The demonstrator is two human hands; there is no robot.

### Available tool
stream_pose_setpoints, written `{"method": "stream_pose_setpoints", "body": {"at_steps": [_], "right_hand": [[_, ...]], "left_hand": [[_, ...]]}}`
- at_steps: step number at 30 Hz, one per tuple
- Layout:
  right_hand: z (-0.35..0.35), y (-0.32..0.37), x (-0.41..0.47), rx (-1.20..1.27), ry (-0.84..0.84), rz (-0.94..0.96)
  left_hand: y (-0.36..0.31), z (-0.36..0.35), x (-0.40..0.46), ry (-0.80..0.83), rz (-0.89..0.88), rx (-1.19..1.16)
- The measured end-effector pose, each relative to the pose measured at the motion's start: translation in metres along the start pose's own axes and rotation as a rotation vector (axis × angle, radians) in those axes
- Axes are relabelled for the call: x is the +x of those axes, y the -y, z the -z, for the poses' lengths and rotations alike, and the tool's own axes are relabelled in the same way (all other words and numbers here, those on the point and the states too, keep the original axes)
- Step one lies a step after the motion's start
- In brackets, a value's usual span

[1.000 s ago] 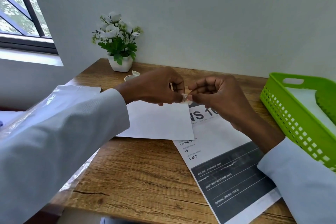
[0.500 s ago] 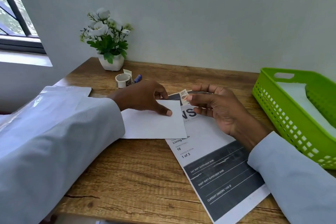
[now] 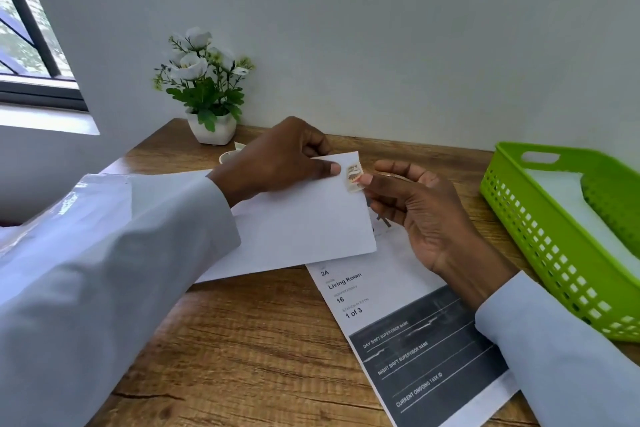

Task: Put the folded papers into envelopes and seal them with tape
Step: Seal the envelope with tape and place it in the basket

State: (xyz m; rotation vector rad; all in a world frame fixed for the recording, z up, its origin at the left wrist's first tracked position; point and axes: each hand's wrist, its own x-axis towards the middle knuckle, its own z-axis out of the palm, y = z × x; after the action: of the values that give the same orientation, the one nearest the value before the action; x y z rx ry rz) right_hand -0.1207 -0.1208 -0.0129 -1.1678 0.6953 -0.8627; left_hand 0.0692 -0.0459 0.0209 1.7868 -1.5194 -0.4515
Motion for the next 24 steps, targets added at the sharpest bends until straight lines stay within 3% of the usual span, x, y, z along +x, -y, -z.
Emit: {"method": "stream_pose_setpoints", "body": {"at_steps": [7, 13, 24], "right_hand": [[-0.002, 0.004, -0.002, -0.12, -0.095, 0.098], [-0.004, 0.004, -0.004, -0.118, -0.126, 0.114], [-0.006, 0.005, -0.003, -0.079, -0.167, 0.167]], "left_hand": [[-0.017, -0.001, -0.002, 0.106, 0.081, -0.12], [-0.024, -0.003, -0.002, -0.023, 0.118, -0.169], [-0.032, -0.005, -0.003, -0.022, 0.083, -0.183]]}}
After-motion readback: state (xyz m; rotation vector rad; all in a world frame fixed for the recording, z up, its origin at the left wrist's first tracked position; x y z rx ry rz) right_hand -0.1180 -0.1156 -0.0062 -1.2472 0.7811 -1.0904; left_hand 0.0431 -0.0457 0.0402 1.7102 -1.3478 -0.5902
